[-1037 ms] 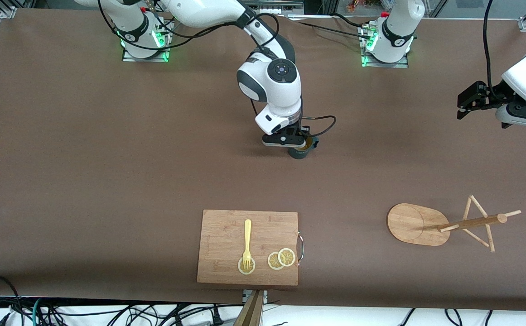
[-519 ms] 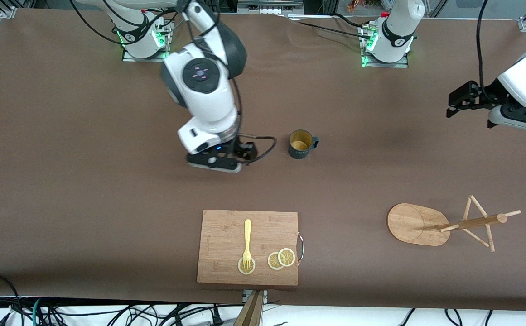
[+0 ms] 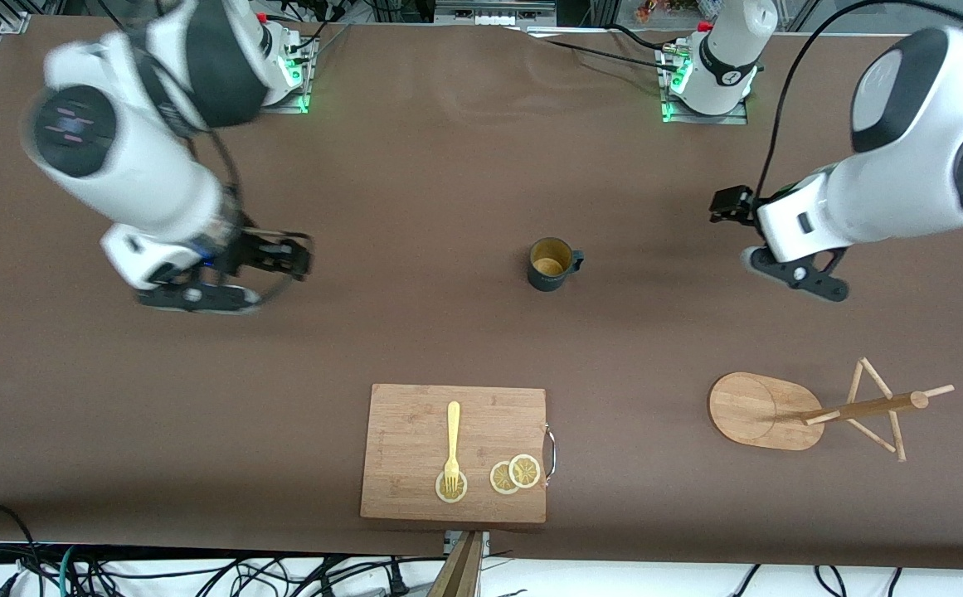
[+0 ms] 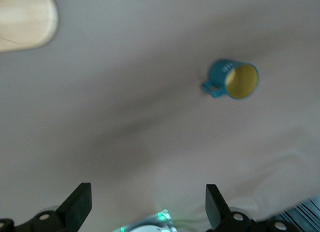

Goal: Pass cup and hang on rack
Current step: 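Release the mug and withdraw the right gripper while the left gripper approaches, then grasp the mug handle with the left gripper and lift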

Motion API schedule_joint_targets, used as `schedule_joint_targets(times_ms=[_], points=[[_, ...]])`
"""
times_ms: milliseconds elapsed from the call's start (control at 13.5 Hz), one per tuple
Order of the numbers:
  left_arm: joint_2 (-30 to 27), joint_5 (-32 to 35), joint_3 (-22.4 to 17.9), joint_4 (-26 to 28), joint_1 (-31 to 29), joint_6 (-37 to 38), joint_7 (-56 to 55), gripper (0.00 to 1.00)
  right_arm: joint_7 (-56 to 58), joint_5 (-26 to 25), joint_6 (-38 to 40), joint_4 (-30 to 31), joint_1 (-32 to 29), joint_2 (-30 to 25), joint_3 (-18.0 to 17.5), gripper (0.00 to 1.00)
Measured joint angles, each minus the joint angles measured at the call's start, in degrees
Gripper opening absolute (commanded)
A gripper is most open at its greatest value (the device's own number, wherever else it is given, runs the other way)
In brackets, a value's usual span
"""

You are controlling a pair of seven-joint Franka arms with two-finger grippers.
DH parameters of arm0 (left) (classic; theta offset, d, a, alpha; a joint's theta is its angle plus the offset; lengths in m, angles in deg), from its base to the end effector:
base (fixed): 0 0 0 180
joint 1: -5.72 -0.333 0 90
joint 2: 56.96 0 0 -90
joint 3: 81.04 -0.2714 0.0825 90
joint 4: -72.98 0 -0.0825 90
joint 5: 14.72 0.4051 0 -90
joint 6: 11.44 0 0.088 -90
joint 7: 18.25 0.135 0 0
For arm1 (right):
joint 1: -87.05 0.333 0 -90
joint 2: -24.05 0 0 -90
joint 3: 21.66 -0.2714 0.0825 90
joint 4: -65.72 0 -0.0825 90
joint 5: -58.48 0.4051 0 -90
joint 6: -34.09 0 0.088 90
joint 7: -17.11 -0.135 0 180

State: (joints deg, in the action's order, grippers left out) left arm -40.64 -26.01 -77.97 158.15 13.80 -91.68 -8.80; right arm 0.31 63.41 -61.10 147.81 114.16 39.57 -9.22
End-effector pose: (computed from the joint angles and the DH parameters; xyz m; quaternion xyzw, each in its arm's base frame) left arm 0.5861 -0.1424 0.4162 0.9618 -0.1736 -0.1847 0.1032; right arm 0.6189 0.1863 0.4655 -0.9995 0.0199 0.0211 0.0085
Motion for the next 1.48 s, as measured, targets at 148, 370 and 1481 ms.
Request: schedule_joint_targets(times_ms=[148,370,1481], points=[[4.41,-3.24,-0.24,0.24,-0.46,0.85,6.10,1.00,5.64,0.03,0.21,6.84,-0.21,-6.34,4.16,1.00],[13.48,-13.44,-0.67,0.89,-3.30,-3.63,20.64,1.00,8.28,-0.42,-0.39,16.47,-0.27,-14.18,7.25,1.00],[9.62,-67.28,3.22,42.44,-3.45,-37.91,108.17,1.00,9.54,-4.29,-2.92,14.18,0.28,-13.37,8.95,1.00]])
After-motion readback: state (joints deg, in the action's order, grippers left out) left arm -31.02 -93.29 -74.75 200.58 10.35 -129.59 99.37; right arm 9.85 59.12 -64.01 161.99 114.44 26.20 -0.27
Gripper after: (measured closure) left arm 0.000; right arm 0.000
